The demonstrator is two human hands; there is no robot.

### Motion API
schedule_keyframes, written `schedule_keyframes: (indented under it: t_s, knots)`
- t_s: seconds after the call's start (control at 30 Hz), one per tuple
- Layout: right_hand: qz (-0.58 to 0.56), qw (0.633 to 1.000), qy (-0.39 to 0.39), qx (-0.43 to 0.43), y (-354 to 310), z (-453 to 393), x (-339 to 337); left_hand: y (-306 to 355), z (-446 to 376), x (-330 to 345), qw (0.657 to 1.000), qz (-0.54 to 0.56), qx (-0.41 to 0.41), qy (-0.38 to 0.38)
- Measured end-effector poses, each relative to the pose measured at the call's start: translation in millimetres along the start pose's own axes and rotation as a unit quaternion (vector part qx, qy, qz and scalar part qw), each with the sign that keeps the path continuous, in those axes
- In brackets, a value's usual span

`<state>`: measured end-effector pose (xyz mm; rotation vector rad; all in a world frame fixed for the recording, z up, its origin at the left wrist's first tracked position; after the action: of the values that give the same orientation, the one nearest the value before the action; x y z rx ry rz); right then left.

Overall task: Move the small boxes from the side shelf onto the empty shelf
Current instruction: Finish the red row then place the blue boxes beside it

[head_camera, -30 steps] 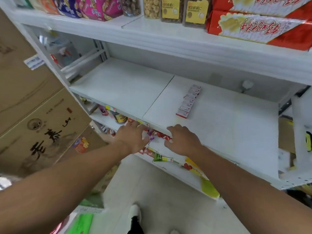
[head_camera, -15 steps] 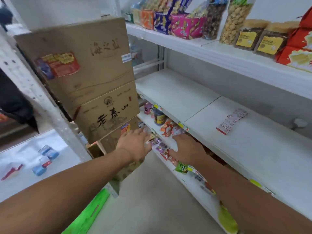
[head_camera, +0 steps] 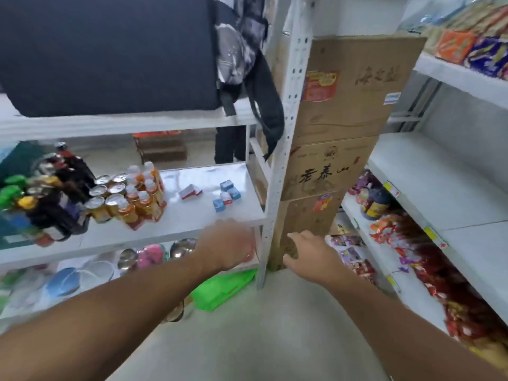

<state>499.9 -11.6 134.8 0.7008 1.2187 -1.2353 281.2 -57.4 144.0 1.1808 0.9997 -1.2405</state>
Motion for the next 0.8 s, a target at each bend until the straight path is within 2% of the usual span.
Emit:
schedule_keyframes:
  t_s: [0.17,0.37,0.6,0.8]
  knots:
    - [0.023,0.997,-0.035,-0.068,-100,3,39,-96,65,20,0.997,0.015,-0.082,0.002]
    - [0.064,0.990,-0.040,-0.120,-166,-8,40,-155,102,25,0.990,0.043,-0.134,0.017]
    - [0.083,0.982,-0.059,-0.161,-206,-48,45,-180,101,35,0.983,0.060,-0.173,0.008]
    - [0.071,0.975,-0.072,-0.196,-209,-102,46,-200,59,26,0.980,0.032,-0.196,0.003]
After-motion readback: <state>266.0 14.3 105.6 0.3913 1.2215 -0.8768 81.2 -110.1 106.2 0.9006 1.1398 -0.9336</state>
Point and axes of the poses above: each hand's wrist, its own z-axis away from the middle knuckle, its own x-axis out of the palm, y = z × x, the point moved 6 cm from there along -z, towards the middle knuckle, and after that the axes turned 6 degrees about x, right-handed, at the moved point
